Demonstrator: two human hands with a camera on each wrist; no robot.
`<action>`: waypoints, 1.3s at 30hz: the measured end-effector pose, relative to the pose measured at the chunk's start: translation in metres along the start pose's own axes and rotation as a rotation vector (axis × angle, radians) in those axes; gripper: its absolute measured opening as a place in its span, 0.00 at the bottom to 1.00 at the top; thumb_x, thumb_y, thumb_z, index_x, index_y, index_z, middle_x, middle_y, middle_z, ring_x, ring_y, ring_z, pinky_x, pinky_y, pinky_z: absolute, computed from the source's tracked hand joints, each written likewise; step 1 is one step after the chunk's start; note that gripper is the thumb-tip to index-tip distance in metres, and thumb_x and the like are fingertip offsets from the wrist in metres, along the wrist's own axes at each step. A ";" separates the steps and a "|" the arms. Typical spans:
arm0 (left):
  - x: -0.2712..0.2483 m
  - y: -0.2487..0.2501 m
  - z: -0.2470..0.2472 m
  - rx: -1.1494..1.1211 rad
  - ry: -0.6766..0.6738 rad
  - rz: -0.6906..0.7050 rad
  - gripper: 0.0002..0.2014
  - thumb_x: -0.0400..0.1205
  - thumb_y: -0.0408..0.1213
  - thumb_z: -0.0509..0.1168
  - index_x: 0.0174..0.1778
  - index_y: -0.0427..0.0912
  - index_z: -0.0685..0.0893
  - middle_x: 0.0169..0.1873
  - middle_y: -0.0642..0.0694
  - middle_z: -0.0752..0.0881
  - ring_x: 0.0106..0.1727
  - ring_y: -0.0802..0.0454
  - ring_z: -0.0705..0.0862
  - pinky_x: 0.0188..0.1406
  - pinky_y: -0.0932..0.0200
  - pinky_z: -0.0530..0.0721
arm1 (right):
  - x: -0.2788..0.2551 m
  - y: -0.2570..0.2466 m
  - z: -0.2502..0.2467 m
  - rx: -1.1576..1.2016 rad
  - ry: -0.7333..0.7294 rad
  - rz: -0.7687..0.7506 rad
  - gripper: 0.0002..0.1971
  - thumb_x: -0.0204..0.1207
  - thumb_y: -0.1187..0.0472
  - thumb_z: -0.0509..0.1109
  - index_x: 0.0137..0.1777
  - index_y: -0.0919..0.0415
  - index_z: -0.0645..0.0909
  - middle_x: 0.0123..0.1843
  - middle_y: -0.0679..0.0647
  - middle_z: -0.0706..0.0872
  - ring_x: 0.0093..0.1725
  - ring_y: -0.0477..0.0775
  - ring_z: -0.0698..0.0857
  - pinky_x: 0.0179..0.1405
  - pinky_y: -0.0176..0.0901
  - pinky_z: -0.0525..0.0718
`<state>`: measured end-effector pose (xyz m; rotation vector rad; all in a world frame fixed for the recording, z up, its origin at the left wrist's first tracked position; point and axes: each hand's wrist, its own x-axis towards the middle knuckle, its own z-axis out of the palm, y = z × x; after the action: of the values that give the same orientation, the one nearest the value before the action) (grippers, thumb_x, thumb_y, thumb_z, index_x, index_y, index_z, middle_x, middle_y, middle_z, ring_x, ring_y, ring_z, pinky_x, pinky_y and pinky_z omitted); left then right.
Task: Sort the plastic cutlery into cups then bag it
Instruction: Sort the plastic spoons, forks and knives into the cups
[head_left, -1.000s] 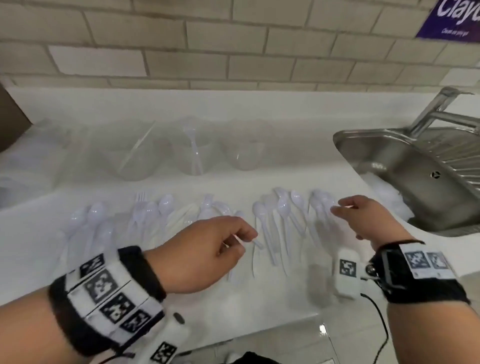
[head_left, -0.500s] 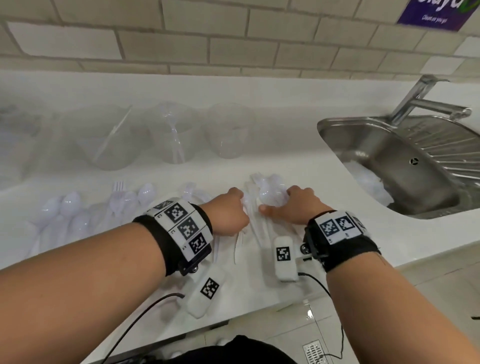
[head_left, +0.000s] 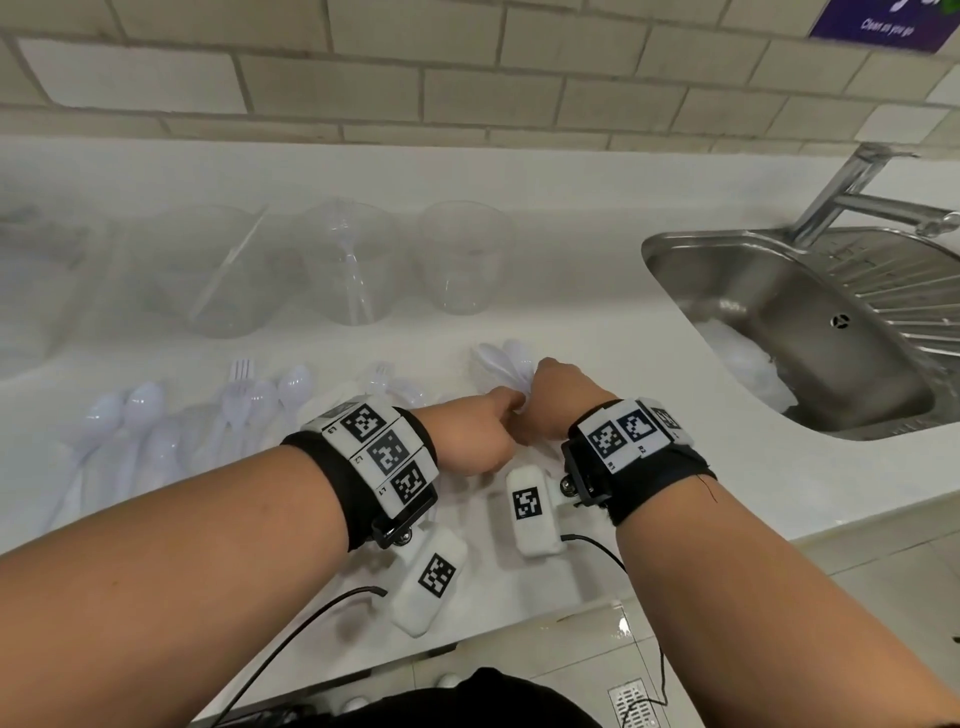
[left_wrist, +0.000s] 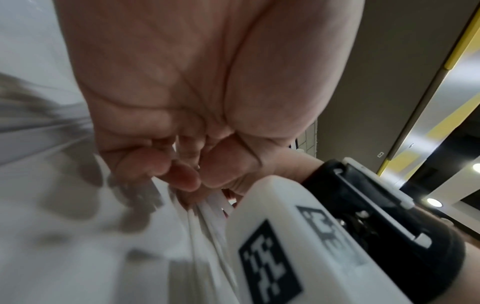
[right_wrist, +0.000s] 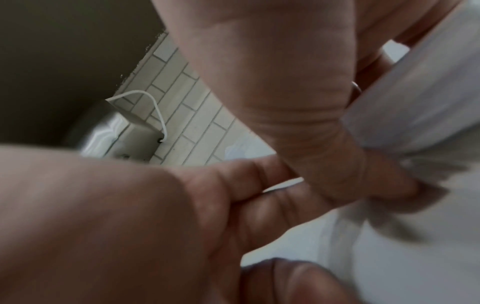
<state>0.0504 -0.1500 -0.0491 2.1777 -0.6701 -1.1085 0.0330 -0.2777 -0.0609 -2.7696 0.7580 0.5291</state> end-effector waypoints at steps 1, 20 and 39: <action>0.000 0.000 -0.001 0.009 0.004 0.009 0.35 0.79 0.27 0.58 0.83 0.49 0.57 0.76 0.48 0.73 0.58 0.48 0.82 0.38 0.66 0.79 | 0.000 -0.001 -0.001 -0.002 -0.009 -0.005 0.31 0.67 0.57 0.77 0.66 0.67 0.70 0.62 0.61 0.81 0.60 0.61 0.84 0.54 0.47 0.84; -0.022 -0.027 -0.026 -1.090 0.288 0.031 0.12 0.85 0.30 0.60 0.64 0.38 0.79 0.56 0.40 0.82 0.54 0.43 0.85 0.57 0.44 0.84 | 0.015 -0.004 0.004 -0.133 0.070 -0.094 0.05 0.77 0.67 0.63 0.52 0.63 0.73 0.56 0.59 0.85 0.51 0.60 0.84 0.44 0.45 0.77; -0.066 -0.070 -0.043 -1.660 0.077 0.136 0.28 0.89 0.49 0.49 0.72 0.27 0.74 0.59 0.31 0.84 0.60 0.35 0.84 0.72 0.41 0.75 | -0.062 -0.101 -0.029 1.395 -0.047 -0.782 0.10 0.60 0.75 0.68 0.36 0.59 0.81 0.36 0.57 0.83 0.38 0.56 0.82 0.40 0.48 0.82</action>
<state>0.0629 -0.0453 -0.0427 0.6971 0.2091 -0.8889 0.0446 -0.1740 0.0014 -1.4813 -0.0891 -0.1205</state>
